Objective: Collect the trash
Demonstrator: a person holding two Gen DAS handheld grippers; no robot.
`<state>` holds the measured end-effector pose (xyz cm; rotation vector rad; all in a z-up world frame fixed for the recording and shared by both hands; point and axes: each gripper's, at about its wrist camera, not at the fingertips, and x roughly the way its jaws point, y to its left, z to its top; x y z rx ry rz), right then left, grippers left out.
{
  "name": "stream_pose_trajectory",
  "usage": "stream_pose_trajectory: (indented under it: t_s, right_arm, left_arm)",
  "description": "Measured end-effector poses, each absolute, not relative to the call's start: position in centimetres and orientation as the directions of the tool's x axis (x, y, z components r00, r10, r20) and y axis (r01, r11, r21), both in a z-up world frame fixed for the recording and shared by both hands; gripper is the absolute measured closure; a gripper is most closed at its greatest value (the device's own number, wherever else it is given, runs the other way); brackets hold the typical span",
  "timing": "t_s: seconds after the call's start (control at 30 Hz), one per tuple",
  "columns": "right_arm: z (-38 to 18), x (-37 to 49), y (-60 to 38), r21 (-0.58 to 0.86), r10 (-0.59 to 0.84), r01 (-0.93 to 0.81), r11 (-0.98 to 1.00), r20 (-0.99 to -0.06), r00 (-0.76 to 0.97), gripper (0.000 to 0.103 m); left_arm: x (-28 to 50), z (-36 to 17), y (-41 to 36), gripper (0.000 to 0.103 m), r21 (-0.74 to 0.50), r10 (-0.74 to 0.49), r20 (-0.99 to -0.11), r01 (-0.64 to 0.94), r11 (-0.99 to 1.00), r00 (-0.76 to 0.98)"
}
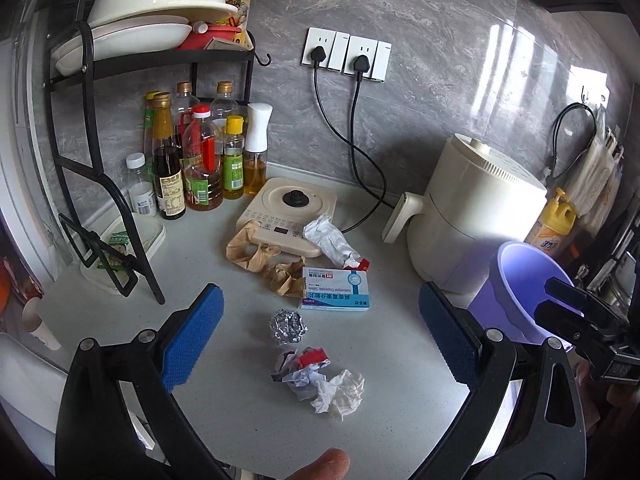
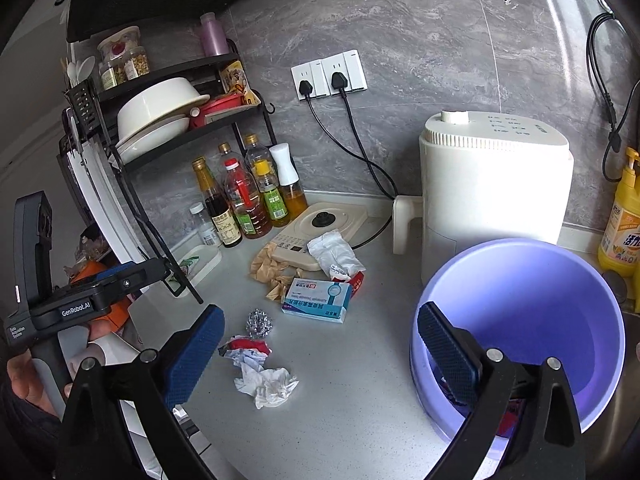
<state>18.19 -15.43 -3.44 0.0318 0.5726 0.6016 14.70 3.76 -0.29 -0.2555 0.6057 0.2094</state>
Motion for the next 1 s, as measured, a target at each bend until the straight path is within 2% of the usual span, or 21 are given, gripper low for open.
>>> stream_pose_trajectory:
  t_s: [0.3,0.6,0.8,0.83,0.93,1.0]
  right_arm:
    - [-6.0,18.5,-11.7,0.164,0.531,-0.543,0.824,-0.558,0.638,0.008]
    - [-10.8,19.0,-9.0,0.147,0.477,-0.522,0.84,-0.659,0.581,0.009]
    - [-14.4,19.4,-7.4,0.15,0.45,-0.522,0.84,-0.731,0.513,0.016]
    - [-15.0,19.5,-7.1,0.149,0.444,-0.523,0.839,-0.743,0.5,0.02]
    - [-16.7,19.9,-6.2,0.153,0.429,-0.526,0.837,-0.78,0.456,0.031]
    - [-17.5,20.2,-5.6,0.157,0.424,-0.53,0.833,-0.796,0.431,0.032]
  left_arm:
    - [14.3,-2.5,7.5,0.006,-0.25,0.022,-0.614,-0.221,0.943,0.789]
    - [15.0,-6.0,11.0,0.006,-0.312,-0.061,-0.644,-0.189,0.931,0.762]
    - [15.3,-9.0,12.4,0.006,-0.337,-0.101,-0.666,-0.177,0.925,0.739]
    - [15.4,-9.5,12.6,0.006,-0.344,-0.111,-0.67,-0.174,0.923,0.734]
    - [15.7,-10.8,12.7,0.013,-0.343,-0.127,-0.685,-0.164,0.925,0.718]
    - [15.9,-11.6,12.8,0.02,-0.351,-0.143,-0.692,-0.156,0.924,0.707]
